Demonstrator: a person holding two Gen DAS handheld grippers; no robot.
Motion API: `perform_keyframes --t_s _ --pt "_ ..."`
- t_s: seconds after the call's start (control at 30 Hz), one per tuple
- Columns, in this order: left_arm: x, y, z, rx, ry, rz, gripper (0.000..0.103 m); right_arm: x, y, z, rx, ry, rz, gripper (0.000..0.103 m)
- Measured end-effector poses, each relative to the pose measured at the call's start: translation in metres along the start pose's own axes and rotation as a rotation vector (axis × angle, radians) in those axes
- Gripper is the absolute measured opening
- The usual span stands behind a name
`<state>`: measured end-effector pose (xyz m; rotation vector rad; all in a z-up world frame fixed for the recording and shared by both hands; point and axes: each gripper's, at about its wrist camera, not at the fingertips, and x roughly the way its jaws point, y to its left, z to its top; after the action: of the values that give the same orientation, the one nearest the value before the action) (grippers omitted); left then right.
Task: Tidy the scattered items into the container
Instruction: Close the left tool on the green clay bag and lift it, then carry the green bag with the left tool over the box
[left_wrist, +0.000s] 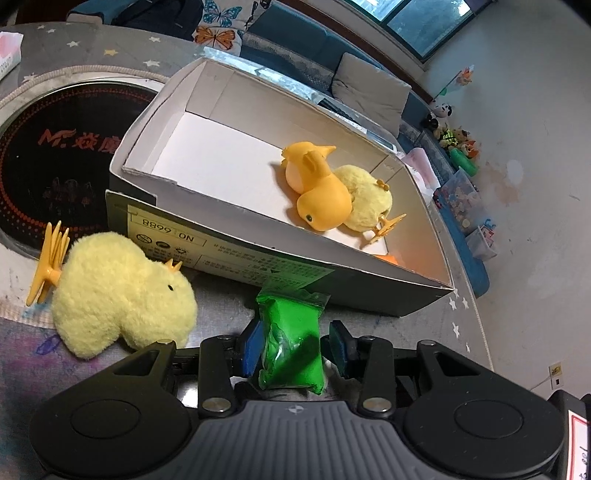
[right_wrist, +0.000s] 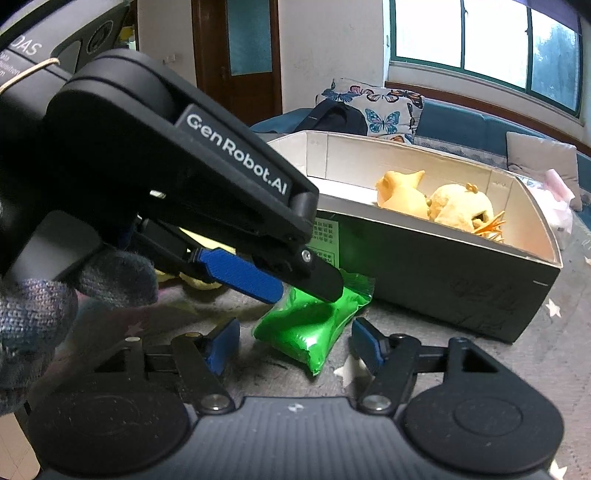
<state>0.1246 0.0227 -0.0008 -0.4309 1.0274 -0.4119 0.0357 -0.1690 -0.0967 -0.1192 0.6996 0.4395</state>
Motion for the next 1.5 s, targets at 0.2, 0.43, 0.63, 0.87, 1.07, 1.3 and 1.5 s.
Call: perform_keyframes --t_s 0.2,0.43,0.63,0.87,1.07,1.3,1.5 --pt "0.004 0.003 0.001 -0.014 0.017 -0.005 0.042 0.002 -0.003 0.001 0.006 0.004 -0.001 0.060" --pt "0.009 0.004 0.002 -0.020 0.031 -0.003 0.042 0.004 -0.005 0.001 0.004 0.006 0.001 0.057" --pt "0.012 0.004 0.002 -0.016 0.032 -0.002 0.042 0.004 -0.002 0.000 -0.004 0.006 -0.004 0.057" --pt "0.012 0.003 0.001 -0.004 0.037 0.000 0.038 0.003 -0.003 -0.001 -0.004 0.009 -0.001 0.055" --pt "0.006 -0.001 -0.005 0.008 0.040 0.003 0.036 -0.005 -0.001 -0.006 -0.004 0.009 0.003 0.054" --pt "-0.015 -0.017 -0.012 0.032 0.019 -0.029 0.035 -0.024 -0.004 -0.003 -0.021 -0.020 -0.007 0.053" --pt "-0.036 -0.041 -0.003 0.074 -0.038 -0.065 0.035 -0.054 -0.006 0.008 -0.041 -0.092 -0.039 0.053"
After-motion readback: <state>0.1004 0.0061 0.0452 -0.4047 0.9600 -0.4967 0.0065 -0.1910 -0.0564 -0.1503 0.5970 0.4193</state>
